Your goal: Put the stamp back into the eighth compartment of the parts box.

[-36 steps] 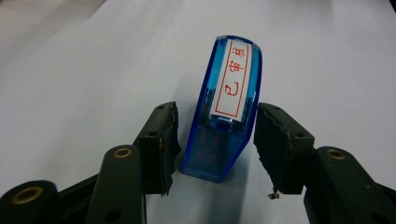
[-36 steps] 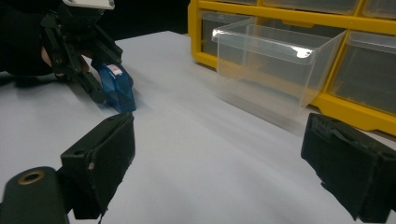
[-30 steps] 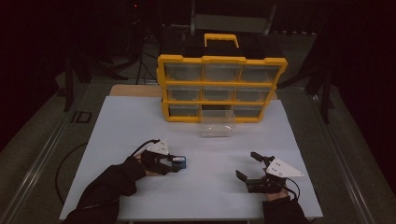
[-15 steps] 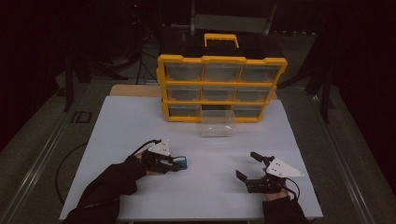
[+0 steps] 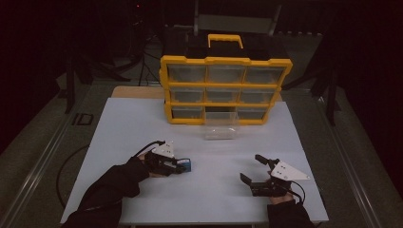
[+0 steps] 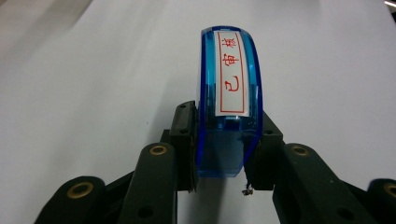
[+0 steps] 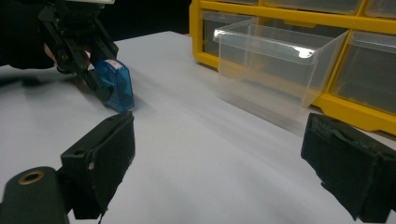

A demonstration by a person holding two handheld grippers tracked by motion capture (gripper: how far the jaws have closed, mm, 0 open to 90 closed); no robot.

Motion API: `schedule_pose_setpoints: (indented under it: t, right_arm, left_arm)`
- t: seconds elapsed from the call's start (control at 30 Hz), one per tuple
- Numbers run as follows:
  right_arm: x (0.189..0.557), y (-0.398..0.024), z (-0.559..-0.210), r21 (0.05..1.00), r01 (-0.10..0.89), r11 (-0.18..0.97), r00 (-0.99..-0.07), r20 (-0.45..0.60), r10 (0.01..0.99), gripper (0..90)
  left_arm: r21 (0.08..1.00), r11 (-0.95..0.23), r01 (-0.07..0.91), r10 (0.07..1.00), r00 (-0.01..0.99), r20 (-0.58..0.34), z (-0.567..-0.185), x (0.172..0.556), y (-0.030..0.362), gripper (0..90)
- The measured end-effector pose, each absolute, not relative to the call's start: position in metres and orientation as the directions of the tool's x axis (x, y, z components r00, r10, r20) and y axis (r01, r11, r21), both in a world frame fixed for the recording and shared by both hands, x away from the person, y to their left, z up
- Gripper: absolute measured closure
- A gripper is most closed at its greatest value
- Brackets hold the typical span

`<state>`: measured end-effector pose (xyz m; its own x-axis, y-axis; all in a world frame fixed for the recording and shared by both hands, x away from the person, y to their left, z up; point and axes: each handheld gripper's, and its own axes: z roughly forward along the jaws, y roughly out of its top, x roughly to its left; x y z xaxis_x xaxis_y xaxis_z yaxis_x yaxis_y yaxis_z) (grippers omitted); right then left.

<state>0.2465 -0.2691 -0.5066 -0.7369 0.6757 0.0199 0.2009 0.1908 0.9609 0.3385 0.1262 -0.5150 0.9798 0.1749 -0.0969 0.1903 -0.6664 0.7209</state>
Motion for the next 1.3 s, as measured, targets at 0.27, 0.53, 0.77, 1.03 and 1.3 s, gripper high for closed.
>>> schedule_pose_setpoints:
  t: [0.27, 0.53, 0.77, 1.03, 1.3]
  right_arm:
    - [0.246, -0.269, -0.507, 0.961, 0.2, 0.19, -0.738, 0.021, 0.674, 10.0]
    - [0.247, -0.27, -0.506, 0.962, 0.198, 0.187, -0.739, 0.021, 0.673, 10.0]
    - [0.247, -0.27, -0.506, 0.962, 0.197, 0.188, -0.739, 0.02, 0.673, 10.0]
    - [0.247, -0.27, -0.506, 0.962, 0.198, 0.189, -0.739, 0.02, 0.673, 10.0]
    - [0.247, -0.27, -0.506, 0.962, 0.197, 0.188, -0.74, 0.02, 0.672, 10.0]
  left_arm:
    - [0.708, -0.685, 0.173, 0.159, 0.983, -0.087, -0.503, 0.34, 0.122, 69.8]
    - [0.706, -0.689, 0.166, 0.152, 0.985, -0.082, -0.49, 0.343, 0.117, 69.8]
    - [0.703, -0.694, 0.155, 0.14, 0.987, -0.08, -0.478, 0.346, 0.112, 69.8]
    - [0.7, -0.698, 0.148, 0.138, 0.988, -0.07, -0.465, 0.352, 0.107, 69.9]
    - [0.707, -0.693, 0.14, 0.137, 0.989, -0.063, -0.452, 0.357, 0.104, 69.8]
